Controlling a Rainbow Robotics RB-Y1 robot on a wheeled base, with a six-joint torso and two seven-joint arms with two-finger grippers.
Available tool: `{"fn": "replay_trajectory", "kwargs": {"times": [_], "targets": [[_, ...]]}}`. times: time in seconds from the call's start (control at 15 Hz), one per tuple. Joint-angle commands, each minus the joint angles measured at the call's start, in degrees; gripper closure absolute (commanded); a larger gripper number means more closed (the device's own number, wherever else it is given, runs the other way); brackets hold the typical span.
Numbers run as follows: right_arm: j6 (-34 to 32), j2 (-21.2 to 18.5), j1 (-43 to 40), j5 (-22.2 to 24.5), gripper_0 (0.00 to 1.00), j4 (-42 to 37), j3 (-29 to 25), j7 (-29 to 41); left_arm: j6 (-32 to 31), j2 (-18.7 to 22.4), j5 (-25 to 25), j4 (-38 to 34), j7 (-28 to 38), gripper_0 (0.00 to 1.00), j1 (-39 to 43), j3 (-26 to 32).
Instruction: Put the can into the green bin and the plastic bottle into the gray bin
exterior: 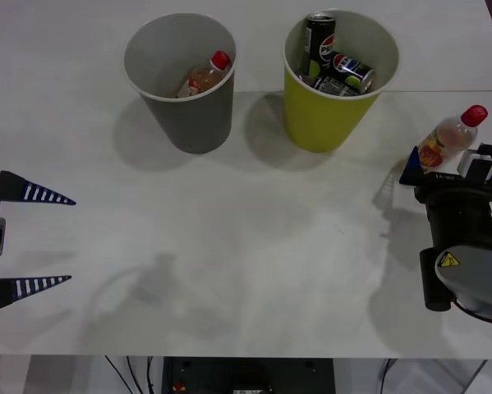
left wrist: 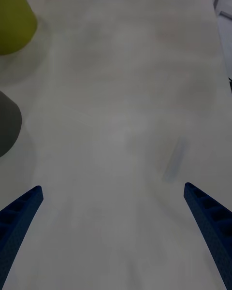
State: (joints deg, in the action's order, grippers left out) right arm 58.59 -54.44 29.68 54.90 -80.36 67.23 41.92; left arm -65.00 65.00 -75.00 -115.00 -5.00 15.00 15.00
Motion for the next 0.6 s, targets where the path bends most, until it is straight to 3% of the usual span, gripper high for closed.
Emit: {"fn": "replay_trajectory", "kwargs": {"times": [0.07,0.6], "targets": [[-1.5,0.4,1.3,-0.1,0.00,2.1,-0.1,-0.1,0.0,0.0,0.0,0.0,0.0,0.00,0.0,0.0],[-4.2,1.8,3.3,-0.2,0.00,5.9,-0.2,-0.2,0.0,0.0,0.0,0.0,0.0,0.00,0.0,0.0]]}}
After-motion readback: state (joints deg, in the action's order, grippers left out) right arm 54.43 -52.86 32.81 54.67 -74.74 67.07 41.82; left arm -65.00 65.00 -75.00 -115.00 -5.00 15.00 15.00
